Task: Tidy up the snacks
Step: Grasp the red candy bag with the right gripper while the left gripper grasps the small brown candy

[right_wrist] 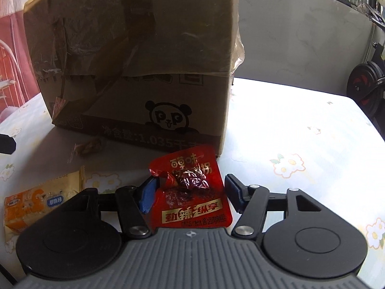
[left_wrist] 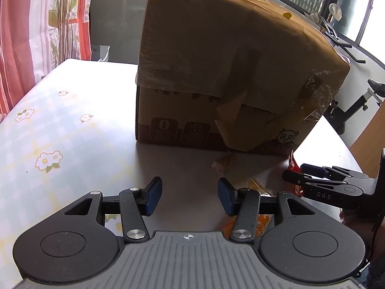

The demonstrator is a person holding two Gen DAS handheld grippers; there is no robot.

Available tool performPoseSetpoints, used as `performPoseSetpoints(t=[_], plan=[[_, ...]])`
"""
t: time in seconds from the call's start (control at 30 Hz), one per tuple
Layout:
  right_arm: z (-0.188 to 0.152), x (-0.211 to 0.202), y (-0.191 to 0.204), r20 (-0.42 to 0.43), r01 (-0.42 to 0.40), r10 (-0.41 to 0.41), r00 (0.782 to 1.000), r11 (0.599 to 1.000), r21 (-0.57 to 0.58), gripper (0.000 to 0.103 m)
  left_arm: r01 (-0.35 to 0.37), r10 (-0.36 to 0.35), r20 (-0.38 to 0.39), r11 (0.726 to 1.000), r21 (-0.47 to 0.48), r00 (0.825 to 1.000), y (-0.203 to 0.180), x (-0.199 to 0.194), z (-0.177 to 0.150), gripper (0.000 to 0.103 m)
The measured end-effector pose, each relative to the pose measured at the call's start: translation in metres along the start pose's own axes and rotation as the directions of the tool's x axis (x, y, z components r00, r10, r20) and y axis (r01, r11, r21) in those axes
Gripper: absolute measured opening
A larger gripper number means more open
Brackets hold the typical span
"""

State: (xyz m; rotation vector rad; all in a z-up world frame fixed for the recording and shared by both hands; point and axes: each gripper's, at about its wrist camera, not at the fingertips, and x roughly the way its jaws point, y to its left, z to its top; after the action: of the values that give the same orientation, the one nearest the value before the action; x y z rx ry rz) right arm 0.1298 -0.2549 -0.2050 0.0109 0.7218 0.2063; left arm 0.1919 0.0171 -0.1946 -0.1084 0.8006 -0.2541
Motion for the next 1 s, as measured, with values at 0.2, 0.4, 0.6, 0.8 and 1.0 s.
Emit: performPoseSetpoints(t=[0.2, 0.4, 0.6, 0.8, 1.0], plan=[[-0.015, -0.019, 0.011, 0.061, -0.063, 0.065, 0.996, 0.997, -0.033, 0.035, -0.005, 0.005, -0.002, 0.999, 0.037, 1.0, -0.005, 0.006, 0.001, 0.054], [-0.019, -0.021, 0.006, 0.078, -0.077, 0.079, 0.994, 0.997, -0.027, 0.034, 0.017, -0.017, -0.003, 0.994, 0.112, 1.0, -0.019, 0.019, 0.01, 0.053], [-0.006, -0.011, -0.007, 0.078, -0.09, 0.092, 0.993, 0.996, -0.021, 0.035, 0.071, -0.064, -0.045, 0.978, 0.195, 0.997, -0.037, 0.046, 0.017, 0.053], [-0.004, -0.006, -0.013, 0.08, -0.107, 0.106, 0.991, 0.994, 0.0, 0.035, 0.077, -0.061, -0.074, 0.971, 0.229, 0.995, -0.049, 0.077, 0.023, 0.053], [-0.002, -0.006, -0.019, 0.086, -0.121, 0.118, 0.989, 0.992, 0.027, 0.035, 0.073, -0.039, -0.123, 0.953, 0.293, 0.992, -0.058, 0.107, 0.026, 0.032]])
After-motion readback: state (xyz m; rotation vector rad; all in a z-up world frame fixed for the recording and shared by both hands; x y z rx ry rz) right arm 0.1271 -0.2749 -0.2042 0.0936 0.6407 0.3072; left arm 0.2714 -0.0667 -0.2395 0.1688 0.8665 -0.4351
